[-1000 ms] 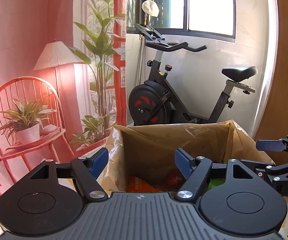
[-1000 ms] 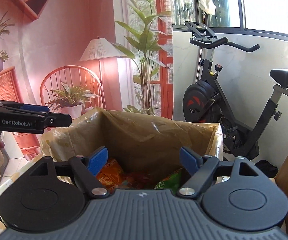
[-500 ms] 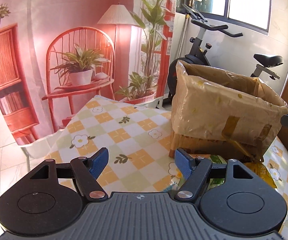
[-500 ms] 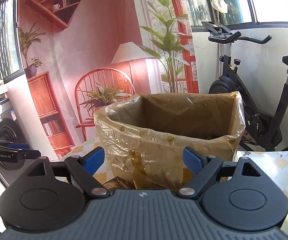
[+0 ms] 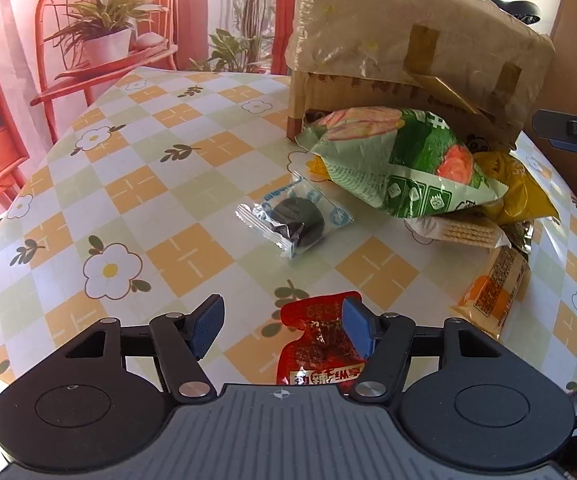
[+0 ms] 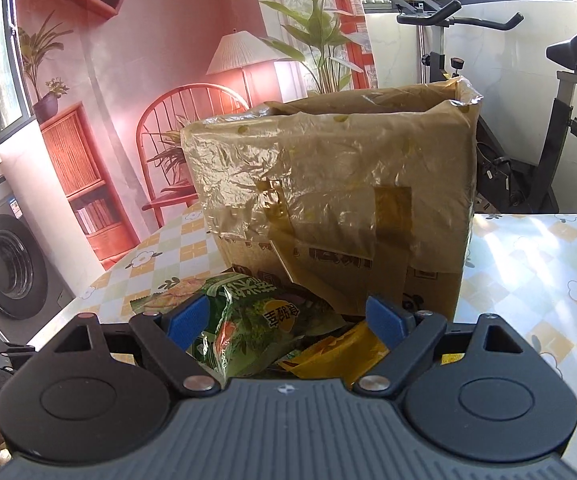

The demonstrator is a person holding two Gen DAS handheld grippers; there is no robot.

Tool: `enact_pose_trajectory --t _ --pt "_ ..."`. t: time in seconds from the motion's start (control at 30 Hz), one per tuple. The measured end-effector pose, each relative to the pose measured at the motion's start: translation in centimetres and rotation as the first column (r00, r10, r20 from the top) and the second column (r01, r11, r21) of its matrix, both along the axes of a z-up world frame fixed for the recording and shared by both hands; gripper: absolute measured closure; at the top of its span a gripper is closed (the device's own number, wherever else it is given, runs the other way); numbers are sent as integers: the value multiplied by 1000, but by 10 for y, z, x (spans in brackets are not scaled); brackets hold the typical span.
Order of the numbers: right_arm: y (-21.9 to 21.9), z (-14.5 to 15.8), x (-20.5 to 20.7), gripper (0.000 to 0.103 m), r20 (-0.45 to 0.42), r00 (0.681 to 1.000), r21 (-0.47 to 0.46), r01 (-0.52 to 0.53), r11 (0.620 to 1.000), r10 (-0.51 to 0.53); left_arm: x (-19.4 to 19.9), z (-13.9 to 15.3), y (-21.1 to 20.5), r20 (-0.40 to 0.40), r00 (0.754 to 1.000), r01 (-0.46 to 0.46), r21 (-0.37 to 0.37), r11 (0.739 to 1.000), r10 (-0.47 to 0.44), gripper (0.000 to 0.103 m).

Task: Organize snacks
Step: 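Grasp a small red packet with the left gripper while the right moves to the yellow bag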

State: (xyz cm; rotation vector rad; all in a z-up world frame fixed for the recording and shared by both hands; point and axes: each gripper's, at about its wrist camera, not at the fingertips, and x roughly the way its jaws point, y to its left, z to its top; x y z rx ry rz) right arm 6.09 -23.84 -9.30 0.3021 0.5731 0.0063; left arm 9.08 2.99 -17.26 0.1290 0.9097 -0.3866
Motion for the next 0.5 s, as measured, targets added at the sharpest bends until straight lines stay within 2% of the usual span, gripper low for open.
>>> enact_pose_trajectory --t 0.23,0.3,0.33,0.43,0.5 --pt "-2 -16 -11 15 -48 999 -4 10 1000 -10 -2 -13 -11 -32 997 76 20 997 -76 37" --pt "-2 -20 -13 15 -57 998 2 13 1000 -13 0 -18 -13 -53 996 72 19 997 -71 37" --pt "-2 -23 -15 15 -61 998 8 16 1000 -15 0 -21 -12 -64 996 61 21 998 -59 38" --pt "-2 -26 -17 15 -67 998 19 21 1000 -20 5 -28 -8 -98 995 26 27 999 -23 52" --pt "-2 -26 -18 15 -70 997 20 24 1000 -22 5 -29 -9 -98 995 19 19 1000 -17 52"
